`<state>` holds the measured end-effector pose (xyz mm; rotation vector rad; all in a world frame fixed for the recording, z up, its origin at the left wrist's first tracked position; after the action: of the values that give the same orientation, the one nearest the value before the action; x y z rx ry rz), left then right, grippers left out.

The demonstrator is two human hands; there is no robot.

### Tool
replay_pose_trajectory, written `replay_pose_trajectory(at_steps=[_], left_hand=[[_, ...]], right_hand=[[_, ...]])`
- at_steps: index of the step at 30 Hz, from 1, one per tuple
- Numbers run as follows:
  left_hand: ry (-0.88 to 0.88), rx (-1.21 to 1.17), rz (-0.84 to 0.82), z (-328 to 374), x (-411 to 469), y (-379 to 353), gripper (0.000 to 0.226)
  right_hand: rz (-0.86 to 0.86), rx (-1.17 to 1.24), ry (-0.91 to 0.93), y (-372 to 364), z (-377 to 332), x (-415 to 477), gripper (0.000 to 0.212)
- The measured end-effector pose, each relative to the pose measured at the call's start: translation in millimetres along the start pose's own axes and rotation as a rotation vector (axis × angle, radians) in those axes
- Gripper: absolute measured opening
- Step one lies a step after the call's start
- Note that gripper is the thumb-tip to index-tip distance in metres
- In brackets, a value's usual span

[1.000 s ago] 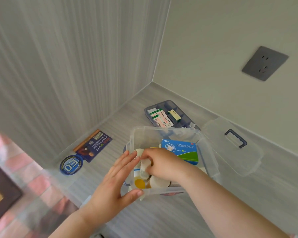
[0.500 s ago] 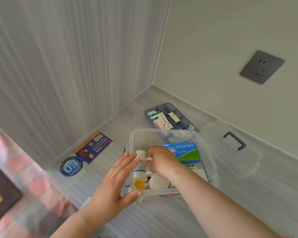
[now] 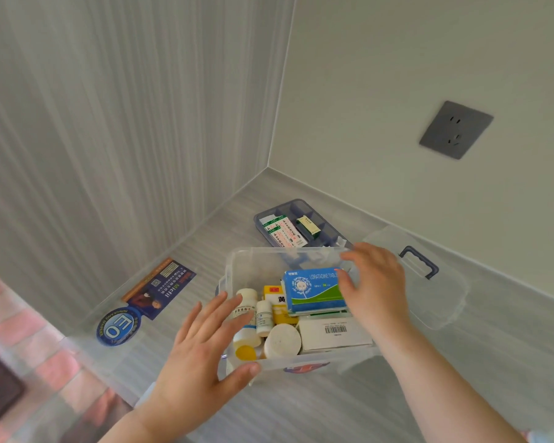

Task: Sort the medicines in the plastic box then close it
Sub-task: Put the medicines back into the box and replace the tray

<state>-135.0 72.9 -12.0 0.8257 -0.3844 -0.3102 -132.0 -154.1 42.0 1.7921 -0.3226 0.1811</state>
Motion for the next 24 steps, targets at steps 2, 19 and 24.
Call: replay_pose_trajectory(at_steps=[2,19,24], left_hand=[[-0.017,0.068,-0.026,9,2,-2,0.057],[0.125,0.186,0.042,9,95,5,0.043],[0.235,0.304,-0.049,-1,140,-8,0.041]], right_hand=[[-0.059,0.043,-0.158,-3,21,-9,0.039],[0.052,0.685,-0.421,-40,38,18,0.028],[0.010,0.570,-0.403,-53,80,57,0.023]])
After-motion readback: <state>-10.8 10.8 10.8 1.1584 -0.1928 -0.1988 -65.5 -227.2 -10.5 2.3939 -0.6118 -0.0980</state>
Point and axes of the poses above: each hand's wrist, its own x-axis towards the middle knuckle, its own y-axis out of the back of the hand, z = x × y, the point moved 3 cm from there along x, towards the middle knuckle, and after that the axes turned 14 degrees about y, right-handed, at the moved point
